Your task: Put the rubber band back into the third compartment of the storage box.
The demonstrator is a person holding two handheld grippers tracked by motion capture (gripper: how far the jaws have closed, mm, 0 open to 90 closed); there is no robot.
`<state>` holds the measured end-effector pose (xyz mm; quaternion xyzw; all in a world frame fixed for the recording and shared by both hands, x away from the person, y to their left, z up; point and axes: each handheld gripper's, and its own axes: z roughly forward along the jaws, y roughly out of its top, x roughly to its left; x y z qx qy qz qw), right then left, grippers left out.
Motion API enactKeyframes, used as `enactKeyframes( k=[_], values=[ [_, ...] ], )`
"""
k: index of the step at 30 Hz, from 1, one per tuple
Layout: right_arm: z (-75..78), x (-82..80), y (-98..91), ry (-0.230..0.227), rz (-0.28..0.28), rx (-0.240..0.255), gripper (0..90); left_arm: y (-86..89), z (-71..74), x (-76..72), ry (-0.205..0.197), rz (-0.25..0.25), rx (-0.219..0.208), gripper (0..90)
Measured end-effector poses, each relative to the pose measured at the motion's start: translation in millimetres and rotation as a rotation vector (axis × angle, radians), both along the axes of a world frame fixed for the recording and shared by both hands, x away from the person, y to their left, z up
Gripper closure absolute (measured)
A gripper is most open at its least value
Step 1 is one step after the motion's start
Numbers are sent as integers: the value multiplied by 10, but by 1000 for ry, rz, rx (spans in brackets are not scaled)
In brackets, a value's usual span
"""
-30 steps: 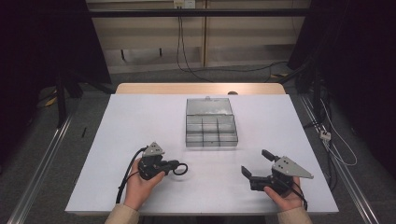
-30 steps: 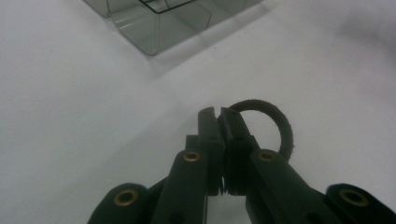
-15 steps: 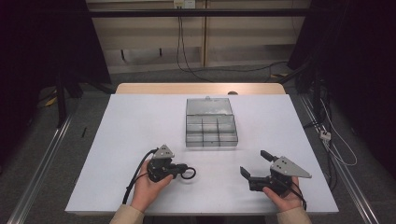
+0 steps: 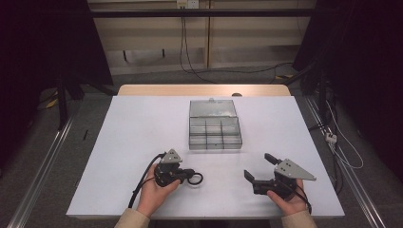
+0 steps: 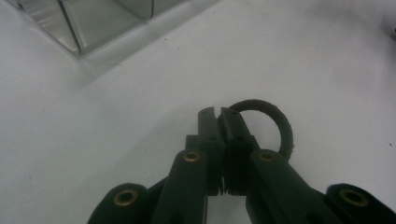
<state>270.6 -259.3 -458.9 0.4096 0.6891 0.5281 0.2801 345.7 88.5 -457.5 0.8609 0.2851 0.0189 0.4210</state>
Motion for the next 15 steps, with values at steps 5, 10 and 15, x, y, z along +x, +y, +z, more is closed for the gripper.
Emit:
enactKeyframes(
  k=[5, 10, 15],
  values=[
    [1, 4, 3, 5, -1, -1, 26, -16, -15, 2, -2, -1, 10, 880],
    [0, 11, 14, 8, 5, -5, 27, -32, -22, -4, -2, -6, 12, 880],
    [-1, 15, 23, 9, 8, -8, 27, -28, -30, 2, -2, -3, 6, 869]
  ],
)
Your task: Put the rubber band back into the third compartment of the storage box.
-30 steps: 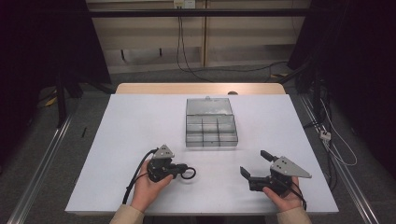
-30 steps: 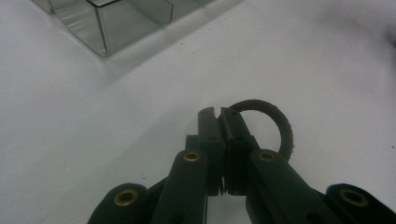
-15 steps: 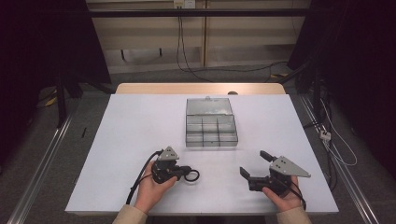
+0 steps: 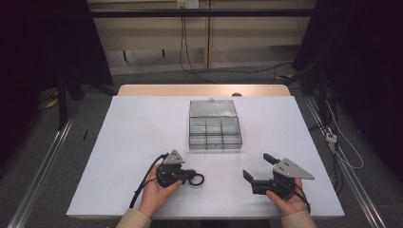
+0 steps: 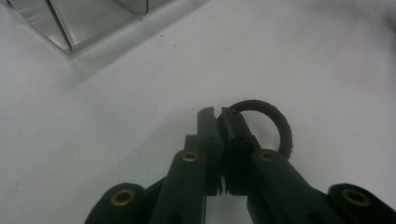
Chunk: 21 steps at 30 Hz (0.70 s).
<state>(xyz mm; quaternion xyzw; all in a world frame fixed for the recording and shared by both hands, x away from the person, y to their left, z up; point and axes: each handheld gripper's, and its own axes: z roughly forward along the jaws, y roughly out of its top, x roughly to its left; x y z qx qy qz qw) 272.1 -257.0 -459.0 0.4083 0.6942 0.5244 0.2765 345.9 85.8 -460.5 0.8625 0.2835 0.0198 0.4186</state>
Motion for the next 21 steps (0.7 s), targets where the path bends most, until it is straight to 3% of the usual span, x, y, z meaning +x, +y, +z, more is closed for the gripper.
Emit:
enactKeyframes(
  k=[9, 16, 20, 21],
  values=[
    [3, 6, 23, 8, 7, -8, 28, -6, -24, 2, -1, 1, -12, 800],
    [17, 36, 63, 27, 10, -5, 34, 115, 62, 21, -8, 49, -53, 586],
    [34, 87, 117, 49, 20, -14, 35, 220, 125, 25, -35, 68, -73, 426],
    [34, 87, 117, 49, 20, -14, 35, 247, 139, 25, -41, 75, -77, 426]
  ],
)
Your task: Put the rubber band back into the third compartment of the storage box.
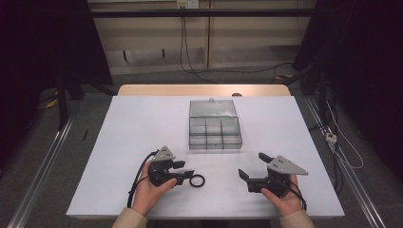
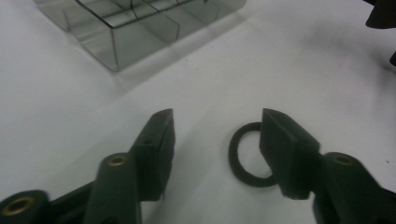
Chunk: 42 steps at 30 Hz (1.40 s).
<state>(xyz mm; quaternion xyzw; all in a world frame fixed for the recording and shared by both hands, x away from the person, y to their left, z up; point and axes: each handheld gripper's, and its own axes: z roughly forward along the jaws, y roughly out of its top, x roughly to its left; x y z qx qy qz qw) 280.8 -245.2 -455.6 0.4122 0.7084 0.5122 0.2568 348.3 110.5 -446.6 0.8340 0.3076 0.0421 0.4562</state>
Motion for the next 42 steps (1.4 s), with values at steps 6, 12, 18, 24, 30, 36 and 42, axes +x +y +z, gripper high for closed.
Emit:
enactKeyframes(
  k=[6, 12, 18, 24, 30, 36, 42],
  values=[
    [32, 70, 98, 51, 26, 16, 49, 196, 63, 3, -33, 22, -2, 288],
    [22, 95, 191, 73, 43, 15, 46, 398, 92, 17, -45, 50, -13, 216],
    [20, 134, 311, 102, 66, -1, 65, 560, 100, 40, -48, 89, -16, 127],
    [8, 199, 430, 150, 97, -10, 92, 647, 92, 38, -70, 89, -1, 81],
    [28, 232, 540, 147, 110, -29, 139, 712, 89, 44, -79, 96, 9, 64],
    [34, 261, 623, 162, 122, -38, 216, 786, 89, 43, -83, 104, 14, 64],
    [34, 304, 713, 186, 142, -28, 289, 853, 85, 37, -90, 107, 12, 64]
  ],
)
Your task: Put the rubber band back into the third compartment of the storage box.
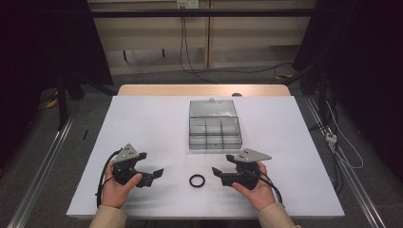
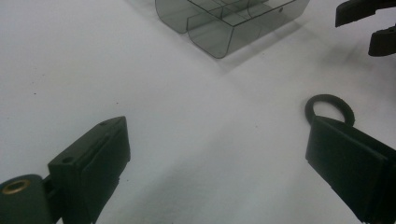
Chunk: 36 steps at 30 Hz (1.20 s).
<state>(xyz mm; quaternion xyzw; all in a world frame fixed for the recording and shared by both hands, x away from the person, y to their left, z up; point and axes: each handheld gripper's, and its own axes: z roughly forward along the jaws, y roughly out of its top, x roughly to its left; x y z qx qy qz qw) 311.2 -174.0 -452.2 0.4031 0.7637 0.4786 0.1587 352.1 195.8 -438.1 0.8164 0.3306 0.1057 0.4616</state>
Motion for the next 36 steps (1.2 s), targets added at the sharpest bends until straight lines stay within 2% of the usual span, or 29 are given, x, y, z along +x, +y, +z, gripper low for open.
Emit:
enactKeyframes(
  k=[12, 19, 25, 31, 34, 36],
  values=[
    [-30, 72, 219, 71, 88, -16, 522, 59, -11, 11, -8, 6, 3, 64],
    [-65, 105, 350, 94, 128, -33, 572, 96, -27, 27, -4, 24, -3, 64],
    [-112, 127, 451, 125, 170, -62, 641, 98, -28, 29, -3, 20, 2, 64],
    [-161, 144, 500, 143, 194, -118, 769, 89, -35, 31, -3, 10, 10, 64],
    [-155, 150, 482, 153, 194, -112, 864, 85, -39, 32, -4, 11, 13, 64],
    [-148, 145, 477, 157, 192, -117, 874, 80, -40, 31, -4, 10, 15, 64]
  ],
)
